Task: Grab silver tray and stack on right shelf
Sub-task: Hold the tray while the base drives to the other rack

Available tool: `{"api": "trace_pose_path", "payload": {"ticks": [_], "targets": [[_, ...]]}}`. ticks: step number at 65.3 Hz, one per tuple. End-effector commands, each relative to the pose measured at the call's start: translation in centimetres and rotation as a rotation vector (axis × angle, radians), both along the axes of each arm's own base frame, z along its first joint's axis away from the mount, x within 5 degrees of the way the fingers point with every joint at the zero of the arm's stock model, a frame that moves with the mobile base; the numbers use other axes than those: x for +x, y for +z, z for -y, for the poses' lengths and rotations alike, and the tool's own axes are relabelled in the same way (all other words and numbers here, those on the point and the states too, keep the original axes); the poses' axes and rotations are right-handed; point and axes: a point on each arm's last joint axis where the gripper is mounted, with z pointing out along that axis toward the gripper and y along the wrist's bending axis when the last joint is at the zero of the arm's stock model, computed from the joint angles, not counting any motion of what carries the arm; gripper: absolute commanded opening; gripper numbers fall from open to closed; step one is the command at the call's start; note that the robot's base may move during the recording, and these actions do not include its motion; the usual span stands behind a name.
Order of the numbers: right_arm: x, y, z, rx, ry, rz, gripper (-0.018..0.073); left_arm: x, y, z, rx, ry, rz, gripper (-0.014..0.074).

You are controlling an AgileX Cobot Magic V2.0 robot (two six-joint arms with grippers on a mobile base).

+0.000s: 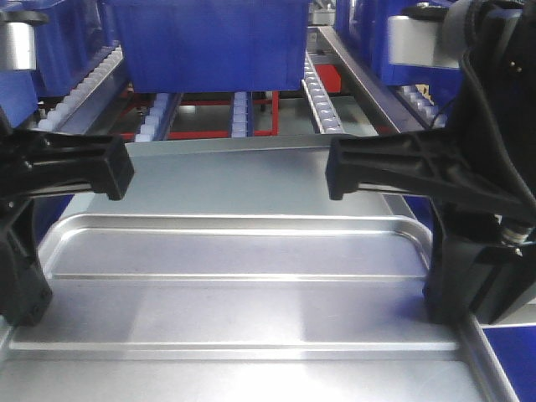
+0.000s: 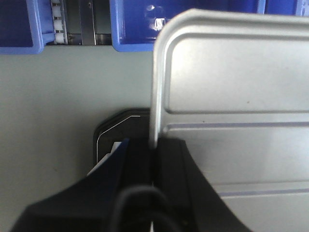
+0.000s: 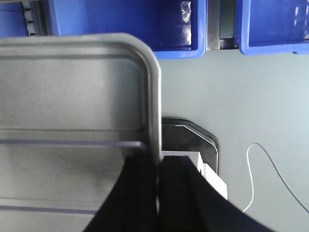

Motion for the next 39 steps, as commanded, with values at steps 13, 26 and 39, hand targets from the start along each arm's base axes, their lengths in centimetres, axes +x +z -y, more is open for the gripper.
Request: {"api": "trace_pose_path", "payload": {"ticks": [13,26,39], "targets": [[0.22,1.51,-0.02,0.036,0.019,0.070,0.0057,-0.08,1.14,0.09,-0.028,-0.014,0.037,-0.0100],[0.22,1.51,-0.02,0.036,0.019,0.070,0.0057,-0.08,1.14,0.09,-0.028,-0.014,0.037,-0.0100],[0.22,1.51,-0.02,0.036,0.019,0.070,0.0057,-0.08,1.14,0.09,-0.028,-0.014,0.037,-0.0100]]}}
